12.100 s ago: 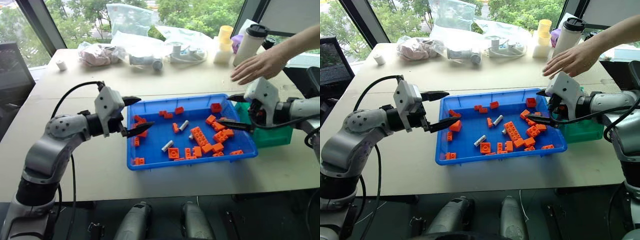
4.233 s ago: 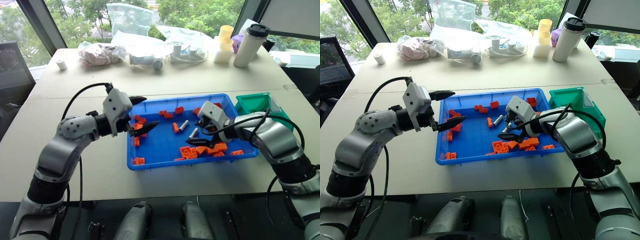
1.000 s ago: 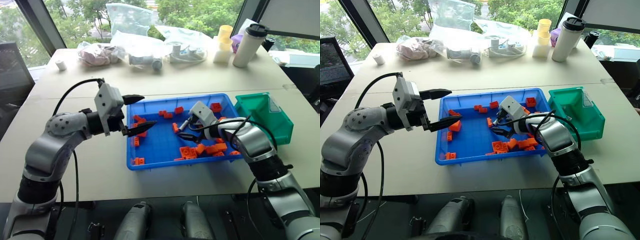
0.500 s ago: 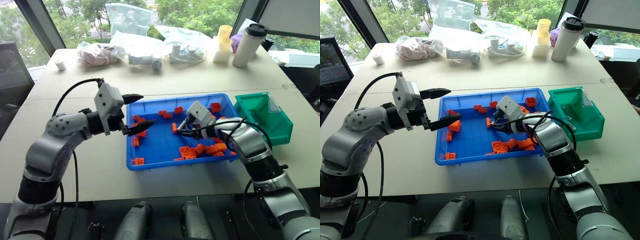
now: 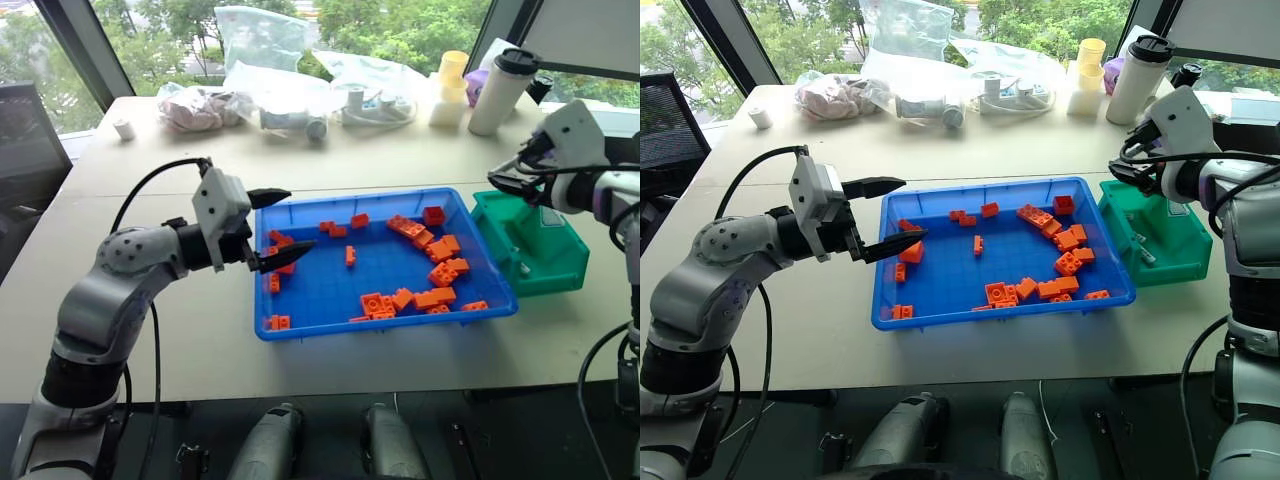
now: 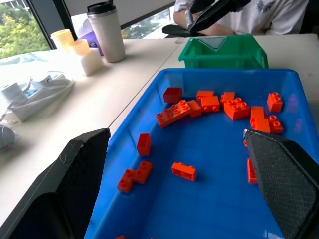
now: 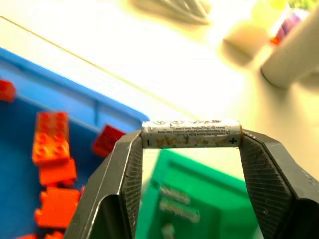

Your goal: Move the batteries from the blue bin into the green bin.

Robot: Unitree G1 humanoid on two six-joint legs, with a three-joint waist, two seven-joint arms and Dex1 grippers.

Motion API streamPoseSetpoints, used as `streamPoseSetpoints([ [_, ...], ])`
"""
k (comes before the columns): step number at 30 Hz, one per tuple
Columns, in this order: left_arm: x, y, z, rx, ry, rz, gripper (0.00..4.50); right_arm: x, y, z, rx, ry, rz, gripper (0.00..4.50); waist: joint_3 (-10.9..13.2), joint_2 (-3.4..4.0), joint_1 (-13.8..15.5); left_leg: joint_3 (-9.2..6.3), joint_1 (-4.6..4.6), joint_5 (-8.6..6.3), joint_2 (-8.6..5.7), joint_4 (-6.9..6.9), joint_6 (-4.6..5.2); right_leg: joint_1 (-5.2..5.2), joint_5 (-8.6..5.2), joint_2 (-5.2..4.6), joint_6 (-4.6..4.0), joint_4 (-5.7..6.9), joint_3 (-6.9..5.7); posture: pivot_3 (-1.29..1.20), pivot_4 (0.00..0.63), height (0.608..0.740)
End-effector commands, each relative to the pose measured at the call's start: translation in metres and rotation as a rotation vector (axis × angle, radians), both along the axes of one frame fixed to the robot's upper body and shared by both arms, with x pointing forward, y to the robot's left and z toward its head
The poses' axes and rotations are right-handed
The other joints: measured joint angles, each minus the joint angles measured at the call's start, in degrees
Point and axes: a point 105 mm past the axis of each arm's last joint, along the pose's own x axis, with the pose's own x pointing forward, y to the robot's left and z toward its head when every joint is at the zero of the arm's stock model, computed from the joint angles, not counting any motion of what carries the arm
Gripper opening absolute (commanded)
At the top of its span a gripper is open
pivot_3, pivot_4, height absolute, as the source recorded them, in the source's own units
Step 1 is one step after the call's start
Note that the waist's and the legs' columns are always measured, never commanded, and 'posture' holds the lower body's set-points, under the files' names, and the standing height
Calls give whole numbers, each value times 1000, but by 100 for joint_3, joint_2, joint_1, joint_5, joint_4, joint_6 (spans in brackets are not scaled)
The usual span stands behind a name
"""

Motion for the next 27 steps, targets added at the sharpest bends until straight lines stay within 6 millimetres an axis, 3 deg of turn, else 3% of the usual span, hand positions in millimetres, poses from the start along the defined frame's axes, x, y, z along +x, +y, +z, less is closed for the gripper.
streamPoseSetpoints([
  [1, -1, -4, 5, 6, -39, -29, 4500, -10, -15, 3, -38, -17, -33, 2200, 0, 3, -21, 2, 1, 0, 0, 0, 0, -1, 0, 0, 0, 1, 2, 0, 150, 740],
  [5, 0, -7, 7, -5, -35, -52, 4500, -23, -16, -21, -41, 61, -8, 2200, 0, 3, -16, 2, 1, 1, 1, 0, -1, -4, 0, 1, 0, 4, 4, 0, 150, 740],
  [7, 1, -8, 7, -2, -35, -56, 4500, -26, -14, -23, -69, 66, 20, 3257, 0, 3, -19, 4, 1, 0, 1, 2, -1, -3, 0, 1, 0, 4, 5, 0, 150, 740],
  [9, 1, -8, 8, -5, -32, -61, 4500, -25, -16, -11, -70, 27, 5, 4185, 0, 3, -28, 3, 2, 0, 1, 3, -1, -3, 0, 2, 0, 5, 5, 0, 150, 740],
  [10, 1, -8, 8, -5, -31, -64, 4500, -24, -18, -6, -74, 11, -7, 4432, 0, 3, -28, 3, 2, 0, 1, 2, -1, -3, 0, 2, 0, 5, 5, 0, 150, 740],
  [14, 0, -7, 8, 3, -29, -67, 4500, -24, -17, 17, -85, -41, 20, 4432, 0, 3, -14, 3, 1, 2, 1, 2, -4, -3, 0, 1, 0, 5, 5, 0, 150, 740],
  [19, -1, -4, 9, 10, -21, -63, 4500, -29, 17, 39, -63, -78, 213, 4432, 0, 3, -8, 3, 1, 0, 1, 3, 0, -2, 0, 1, 0, 3, 4, 0, 150, 740],
  [23, -2, -1, 9, 22, -18, -57, 4500, -42, 53, 32, -41, -26, 430, 4432, 0, 3, -2, 1, 1, -8, 2, 2, 14, -2, 0, 1, 0, 2, 3, 0, 150, 740],
  [27, -2, 3, 8, 35, -19, -46, 4500, -49, 73, 14, -39, 38, 524, 4432, 0, 2, 11, 0, 1, -9, 2, 3, 16, 1, 0, 1, 0, 1, 2, 0, 150, 740],
])
